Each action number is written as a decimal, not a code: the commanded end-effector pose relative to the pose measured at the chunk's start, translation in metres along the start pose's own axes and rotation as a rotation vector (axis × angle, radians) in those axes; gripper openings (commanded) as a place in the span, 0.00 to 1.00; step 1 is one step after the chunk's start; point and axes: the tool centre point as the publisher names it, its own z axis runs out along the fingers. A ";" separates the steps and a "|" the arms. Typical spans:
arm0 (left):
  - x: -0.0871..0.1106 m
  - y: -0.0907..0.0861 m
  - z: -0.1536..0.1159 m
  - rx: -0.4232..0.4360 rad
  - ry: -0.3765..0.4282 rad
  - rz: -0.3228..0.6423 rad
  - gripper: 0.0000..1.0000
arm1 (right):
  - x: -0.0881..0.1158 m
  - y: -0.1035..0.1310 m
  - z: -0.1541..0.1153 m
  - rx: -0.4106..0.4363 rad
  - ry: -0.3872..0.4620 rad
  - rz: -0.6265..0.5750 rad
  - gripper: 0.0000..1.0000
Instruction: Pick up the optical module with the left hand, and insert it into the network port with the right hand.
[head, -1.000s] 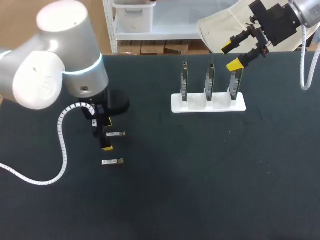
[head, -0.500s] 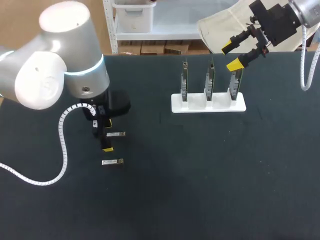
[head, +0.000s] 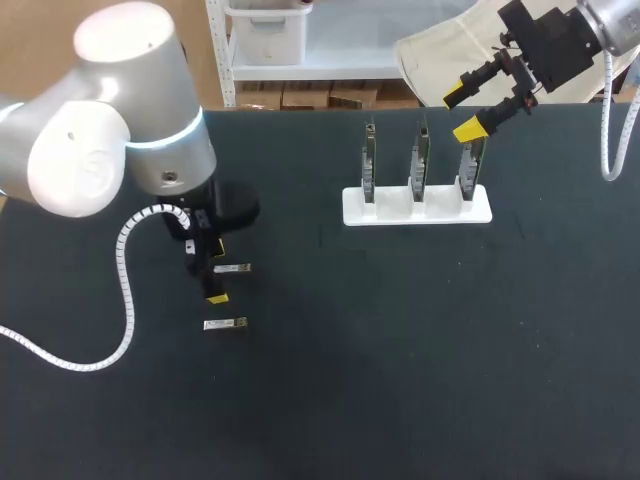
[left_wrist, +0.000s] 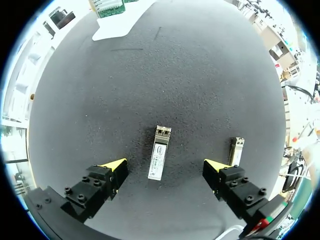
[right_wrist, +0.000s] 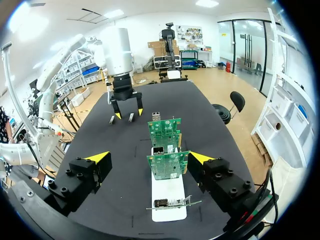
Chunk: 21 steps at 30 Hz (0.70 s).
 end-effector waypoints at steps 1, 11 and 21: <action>0.000 0.002 0.001 0.004 0.005 0.002 1.00 | 0.000 0.000 0.000 -0.001 -0.001 -0.001 1.00; 0.000 0.001 0.002 0.005 0.014 0.013 1.00 | 0.000 0.000 0.000 -0.001 -0.001 -0.001 1.00; -0.002 -0.001 0.004 0.009 0.020 0.034 0.00 | 0.000 0.000 0.000 -0.001 -0.001 -0.001 1.00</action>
